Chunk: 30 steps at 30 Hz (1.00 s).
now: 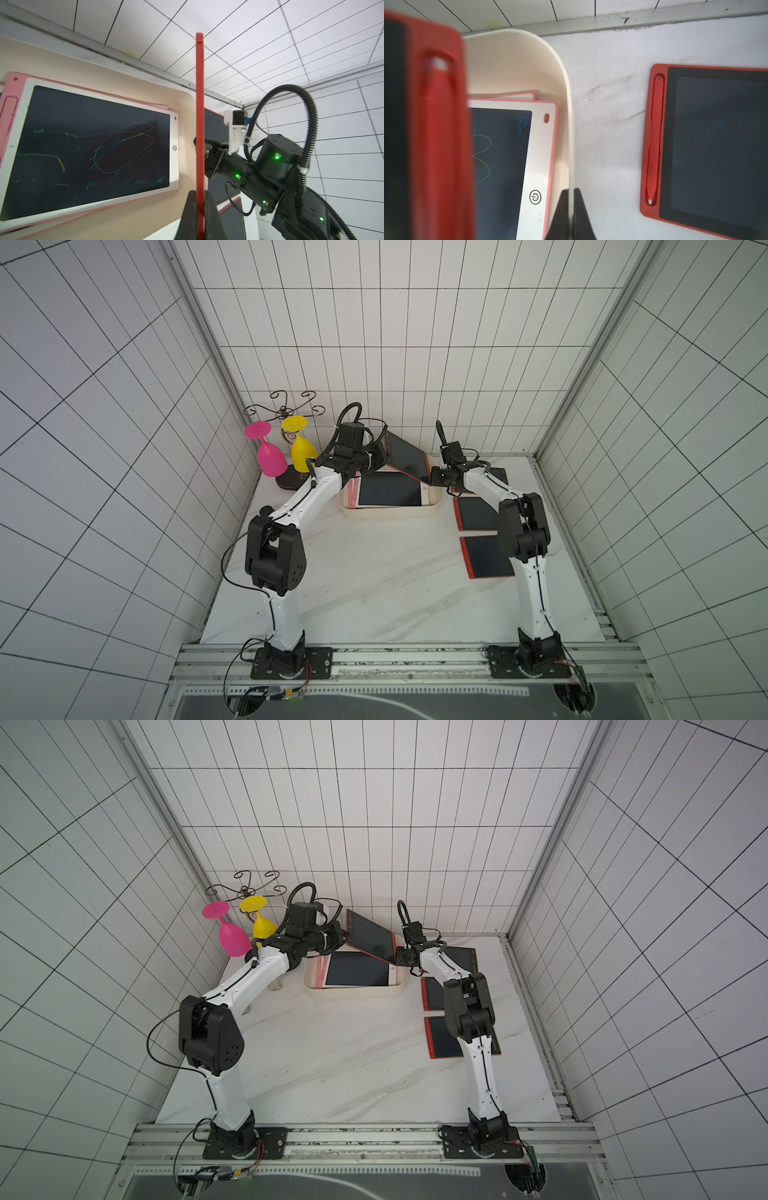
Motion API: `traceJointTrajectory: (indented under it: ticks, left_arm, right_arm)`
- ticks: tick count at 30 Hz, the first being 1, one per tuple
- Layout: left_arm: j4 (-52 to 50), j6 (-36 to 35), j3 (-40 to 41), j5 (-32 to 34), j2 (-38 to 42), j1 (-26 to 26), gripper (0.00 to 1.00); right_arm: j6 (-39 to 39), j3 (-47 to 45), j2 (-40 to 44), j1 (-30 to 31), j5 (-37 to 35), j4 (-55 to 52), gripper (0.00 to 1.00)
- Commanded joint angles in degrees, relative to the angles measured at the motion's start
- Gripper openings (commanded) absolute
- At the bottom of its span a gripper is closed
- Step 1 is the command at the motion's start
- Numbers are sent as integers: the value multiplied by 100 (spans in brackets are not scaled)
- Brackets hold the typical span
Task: Take out the writing tablet from the storage box
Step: Pick up the writing tablet from the storage box, then place the writing tablet at the center of the board.
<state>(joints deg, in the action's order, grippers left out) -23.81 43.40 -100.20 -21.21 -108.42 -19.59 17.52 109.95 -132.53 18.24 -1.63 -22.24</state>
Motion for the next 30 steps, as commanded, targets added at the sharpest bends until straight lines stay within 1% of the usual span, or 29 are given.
traceJointTrajectory:
  ticks: [1, 8, 10, 12, 15, 17, 19, 20, 23, 26, 30]
  left_arm:
    - [281, 116, 84, -14, 321, 85, 0]
    - [283, 143, 342, -85, 749, 253, 0]
    - [285, 171, 421, -126, 867, 301, 0]
    - [289, 169, 506, -154, 1015, 329, 0]
    - [280, 176, 653, -217, 1256, 386, 0]
    - [325, 187, 798, -221, 1443, 447, 0]
    - [377, 169, 935, -155, 1618, 482, 0]
    - [365, 152, 995, -142, 1715, 514, 0]
    - [291, 119, 1146, -204, 1996, 562, 0]
    - [237, 160, 1399, -401, 2324, 576, 0]
    - [230, 387, 1934, -810, 2850, 571, 0]
  right_arm:
    - [51, 6, 184, -73, 67, -119, 0]
    - [-3, 133, 256, -117, 43, -224, 1]
    - [-3, 132, 330, -125, 40, -239, 8]
    - [-3, 141, 439, -141, 5, -264, 19]
    - [-12, 182, 638, -154, -46, -331, 31]
    - [1, 217, 795, -178, -101, -411, 44]
    - [5, 263, 943, -214, -27, -463, 60]
    - [21, 322, 1018, -232, 4, -547, 66]
    - [24, 409, 1265, -255, -74, -786, 79]
    - [78, 374, 1590, -348, 14, -1043, 85]
    - [177, 187, 2076, -558, 161, -1501, 90]
